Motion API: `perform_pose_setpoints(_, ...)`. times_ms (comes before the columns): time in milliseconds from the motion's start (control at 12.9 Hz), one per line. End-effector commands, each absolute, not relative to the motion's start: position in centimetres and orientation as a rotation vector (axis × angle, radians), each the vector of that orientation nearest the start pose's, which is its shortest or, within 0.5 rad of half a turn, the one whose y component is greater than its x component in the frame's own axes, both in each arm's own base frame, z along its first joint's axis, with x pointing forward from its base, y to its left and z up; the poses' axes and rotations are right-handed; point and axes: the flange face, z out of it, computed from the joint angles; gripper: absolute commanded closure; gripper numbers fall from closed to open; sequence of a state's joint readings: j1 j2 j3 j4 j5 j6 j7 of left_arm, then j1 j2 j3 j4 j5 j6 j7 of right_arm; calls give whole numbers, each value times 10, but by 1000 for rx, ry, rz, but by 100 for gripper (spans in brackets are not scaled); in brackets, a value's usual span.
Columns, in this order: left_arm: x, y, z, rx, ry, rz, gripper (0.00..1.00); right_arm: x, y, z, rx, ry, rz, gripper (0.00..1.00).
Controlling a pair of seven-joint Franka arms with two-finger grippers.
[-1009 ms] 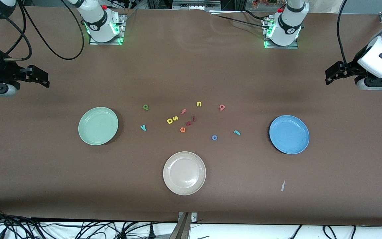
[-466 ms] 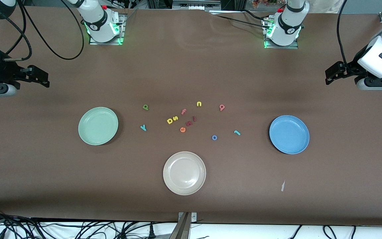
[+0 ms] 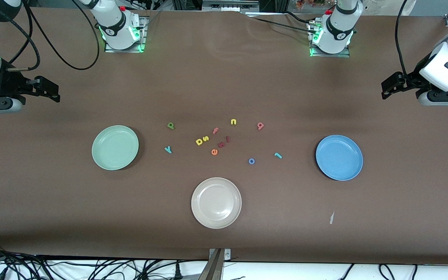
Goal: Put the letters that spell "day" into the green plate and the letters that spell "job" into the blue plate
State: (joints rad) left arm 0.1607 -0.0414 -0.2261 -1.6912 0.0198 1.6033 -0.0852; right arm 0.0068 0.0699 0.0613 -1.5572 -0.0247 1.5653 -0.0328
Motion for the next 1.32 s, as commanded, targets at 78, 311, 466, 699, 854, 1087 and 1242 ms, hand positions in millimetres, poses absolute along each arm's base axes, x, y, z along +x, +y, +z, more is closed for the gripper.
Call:
perform_pose_setpoints(78,536,-37,597,-3130,1,64,0,575,37,595,-3147,-172,84,0)
perform_pose_setpoints(311,536,-37,597,-3130,1,64,0,575,37,595,-3133,-168,86,0)
perform_pose_setpoints(466,536,-37,598,-3130,1,61,0,575,37,595,-3133,-168,86,0)
perform_pose_setpoints(699,536,-37,597,-3130,1,64,0,575,38,595,-3133,-171,86,0)
perform_pose_setpoints(854,536,-37,597,-3130,1,64,0,575,38,595,-3133,-178,84,0)
perform_pose_setpoints(1087,536,-37,597,-3130,1,64,0,575,37,595,-3132,-185,84,0)
perform_pose_setpoints(1242,536,-37,597,-3132,1,64,0,575,37,595,-3132,-185,84,0)
